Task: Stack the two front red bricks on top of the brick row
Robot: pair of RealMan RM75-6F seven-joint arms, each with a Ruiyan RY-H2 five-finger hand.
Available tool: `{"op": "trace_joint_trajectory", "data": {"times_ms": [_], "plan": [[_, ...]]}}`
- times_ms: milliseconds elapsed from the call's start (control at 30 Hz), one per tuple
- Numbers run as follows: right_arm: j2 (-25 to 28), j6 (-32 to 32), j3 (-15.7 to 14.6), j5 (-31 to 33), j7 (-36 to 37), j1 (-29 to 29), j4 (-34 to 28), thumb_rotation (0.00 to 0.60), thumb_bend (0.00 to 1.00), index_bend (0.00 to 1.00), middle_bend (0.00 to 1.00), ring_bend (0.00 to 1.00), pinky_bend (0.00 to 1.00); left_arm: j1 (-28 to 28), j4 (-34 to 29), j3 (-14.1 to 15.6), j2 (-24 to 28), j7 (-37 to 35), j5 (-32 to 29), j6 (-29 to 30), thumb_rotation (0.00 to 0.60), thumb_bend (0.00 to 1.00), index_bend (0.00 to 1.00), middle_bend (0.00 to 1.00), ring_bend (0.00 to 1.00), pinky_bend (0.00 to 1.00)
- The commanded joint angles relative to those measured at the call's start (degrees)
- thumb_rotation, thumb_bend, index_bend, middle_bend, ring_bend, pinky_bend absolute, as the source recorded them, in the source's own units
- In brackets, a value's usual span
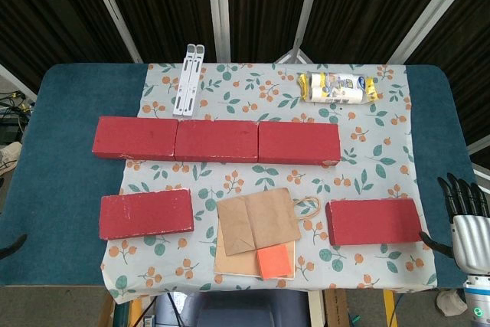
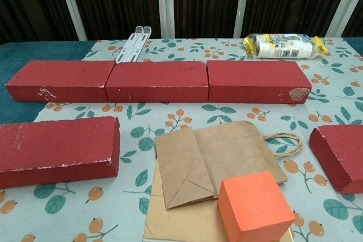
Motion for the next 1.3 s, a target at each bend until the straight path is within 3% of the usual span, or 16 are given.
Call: {"op": "trace_joint_trajectory", "data": {"times_ms": [33,567,867,1300], "plan": [[-0.06,0.13,0.0,-0.17,0.54,0.05,0.32,0.6,0.04,0.0,0.0,0.0,0.0,0.19,-0.26,0.1,0.2,0.07,0.06,0.13,0.6,0.0,0.02,0.0,0.0,0.12],[1.4,-2.7,-1.52,1.47,0.53,-0.35,-2.73,0.6,0.03,0.0,0.0,0.0,0.0,0.08,-0.71,0.56,0.01,0.86,0.97,-0.57,0.6,0.0,0.02,0.0,0.0,0.12],[0.29,-9.49,-6.06,-0.83,-3.22,1.13,-2.63,0.6,0.04,0.0,0.0,0.0,0.0,0.13,0.77,0.37,-0.66,-0.76,4.15,1.54,0.6,0.0,0.02,0.0,0.0,0.12],[-1.37,-17.6,-6.56,1.05,-12.58,5.17,-7.04,0.6,0.04,0.0,0.0,0.0,0.0,0.53,0.56,-0.48,-0.6,-1.71,2.04,1.56,0.6,0.0,0.02,0.0,0.0,0.12]]}}
